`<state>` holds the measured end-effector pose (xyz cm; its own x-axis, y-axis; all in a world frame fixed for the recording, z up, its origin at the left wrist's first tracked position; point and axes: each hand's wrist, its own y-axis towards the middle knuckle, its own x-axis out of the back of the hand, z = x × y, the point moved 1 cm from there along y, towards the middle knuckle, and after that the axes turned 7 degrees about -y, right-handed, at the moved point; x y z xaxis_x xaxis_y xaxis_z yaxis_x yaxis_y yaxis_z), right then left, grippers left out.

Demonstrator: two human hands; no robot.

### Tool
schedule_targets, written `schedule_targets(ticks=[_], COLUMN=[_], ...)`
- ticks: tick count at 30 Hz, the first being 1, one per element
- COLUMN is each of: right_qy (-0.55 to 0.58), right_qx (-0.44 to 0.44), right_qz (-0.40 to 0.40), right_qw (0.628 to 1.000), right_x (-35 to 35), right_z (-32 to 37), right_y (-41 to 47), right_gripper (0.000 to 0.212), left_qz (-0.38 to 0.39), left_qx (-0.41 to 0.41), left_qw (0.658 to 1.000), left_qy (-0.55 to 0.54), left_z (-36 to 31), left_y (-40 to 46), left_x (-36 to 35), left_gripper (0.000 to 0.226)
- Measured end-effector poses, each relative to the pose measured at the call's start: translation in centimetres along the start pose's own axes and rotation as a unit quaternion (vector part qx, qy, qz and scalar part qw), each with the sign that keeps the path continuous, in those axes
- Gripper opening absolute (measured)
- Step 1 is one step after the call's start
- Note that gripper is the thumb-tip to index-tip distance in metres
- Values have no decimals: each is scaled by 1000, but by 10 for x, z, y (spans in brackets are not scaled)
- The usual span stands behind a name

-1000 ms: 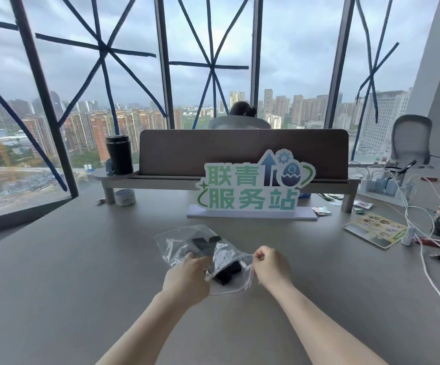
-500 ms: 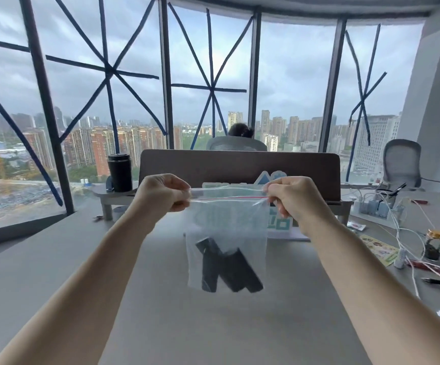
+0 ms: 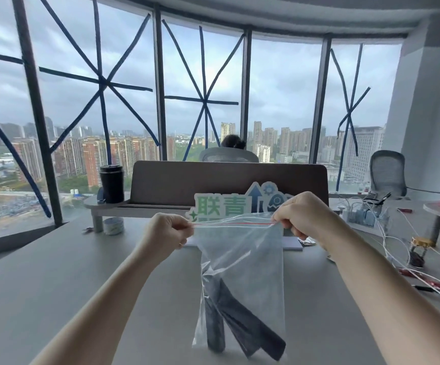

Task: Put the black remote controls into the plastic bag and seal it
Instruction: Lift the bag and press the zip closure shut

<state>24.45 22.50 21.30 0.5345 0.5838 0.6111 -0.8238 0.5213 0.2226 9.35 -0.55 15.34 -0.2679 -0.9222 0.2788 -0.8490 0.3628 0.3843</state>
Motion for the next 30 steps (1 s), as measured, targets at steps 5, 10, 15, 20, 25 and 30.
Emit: schedule_targets(ticks=[5,10,15,20,25,30], right_qy=[-190,-236,-218,-215,-210,-228], right_qx=[7,147,216,204,193,203], right_qz=[-42,-80,-39,-25,-11,-30], right_qw=[981,957,951,955,958,952], right_x=[15,7,-22,-25,-23,-28], right_z=[8,16,37,42,48,48], right_y=[-12,-25,-26,-13,-9,-7], right_gripper=[29,27,29,16,14,14], left_qz=[-16,7,21,15,11,-10], left_qx=[37,17,-27,-49,-60,-74], left_qw=[994,985,991,992,994,993], left_qy=[-105,-173,-132,-113,-90,-93], left_z=[-4,-33,-49,-55,-59,-60], left_y=[-9,-14,-13,-11,-8,-9], left_x=[-9,-32,-51,-52,-53,-57], left_gripper=[7,3,13,12,14,23])
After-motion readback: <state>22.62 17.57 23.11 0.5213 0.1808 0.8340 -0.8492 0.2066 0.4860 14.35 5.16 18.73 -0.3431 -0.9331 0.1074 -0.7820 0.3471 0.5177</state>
